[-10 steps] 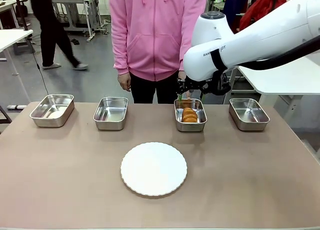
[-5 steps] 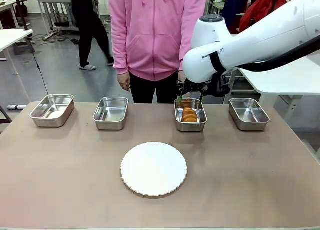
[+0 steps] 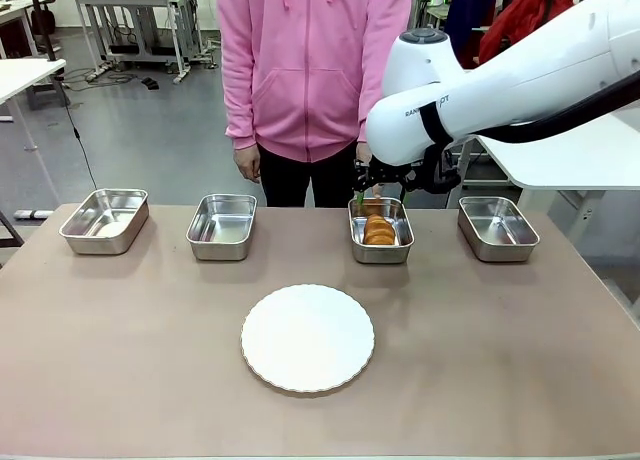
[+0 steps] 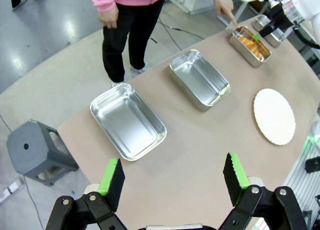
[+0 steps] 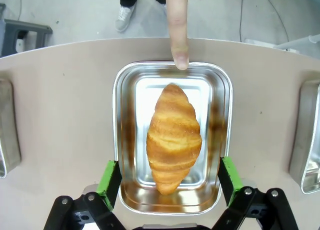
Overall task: Place the bread in the container.
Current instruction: Place the Butter Roll into the Airtight Container indicated by the human.
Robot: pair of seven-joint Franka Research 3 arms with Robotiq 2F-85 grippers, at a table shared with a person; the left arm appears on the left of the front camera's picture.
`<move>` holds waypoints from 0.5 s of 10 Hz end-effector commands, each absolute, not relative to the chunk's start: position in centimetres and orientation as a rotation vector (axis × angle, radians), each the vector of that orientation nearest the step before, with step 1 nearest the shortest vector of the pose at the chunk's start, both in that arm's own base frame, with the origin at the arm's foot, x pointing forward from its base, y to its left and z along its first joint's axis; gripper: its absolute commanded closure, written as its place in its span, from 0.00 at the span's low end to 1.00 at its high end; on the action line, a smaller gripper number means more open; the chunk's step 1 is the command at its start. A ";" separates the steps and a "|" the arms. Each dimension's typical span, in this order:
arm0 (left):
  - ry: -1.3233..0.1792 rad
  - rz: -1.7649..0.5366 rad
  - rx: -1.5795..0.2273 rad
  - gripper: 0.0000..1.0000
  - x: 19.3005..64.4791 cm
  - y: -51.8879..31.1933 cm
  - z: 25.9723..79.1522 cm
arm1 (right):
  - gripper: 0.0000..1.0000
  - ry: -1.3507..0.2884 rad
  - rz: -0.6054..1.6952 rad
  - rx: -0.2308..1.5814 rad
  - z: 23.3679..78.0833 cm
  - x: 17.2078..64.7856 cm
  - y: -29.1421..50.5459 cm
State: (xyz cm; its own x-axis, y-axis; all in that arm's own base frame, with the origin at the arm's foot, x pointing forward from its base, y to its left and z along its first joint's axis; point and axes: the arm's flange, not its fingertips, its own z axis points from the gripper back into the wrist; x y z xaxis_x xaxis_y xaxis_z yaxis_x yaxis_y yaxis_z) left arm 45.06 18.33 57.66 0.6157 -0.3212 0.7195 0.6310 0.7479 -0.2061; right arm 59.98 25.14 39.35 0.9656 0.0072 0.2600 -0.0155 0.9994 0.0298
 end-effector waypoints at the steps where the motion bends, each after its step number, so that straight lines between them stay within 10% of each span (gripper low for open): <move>1: -0.720 -0.576 -0.470 0.00 45.0 18.4 57.8 | 0.00 -0.334 -0.030 0.031 41.4 57.1 24.4; 5: -0.720 -0.576 -0.470 0.00 45.0 18.4 57.8 | 0.00 -0.471 -0.010 0.039 44.6 49.1 21.9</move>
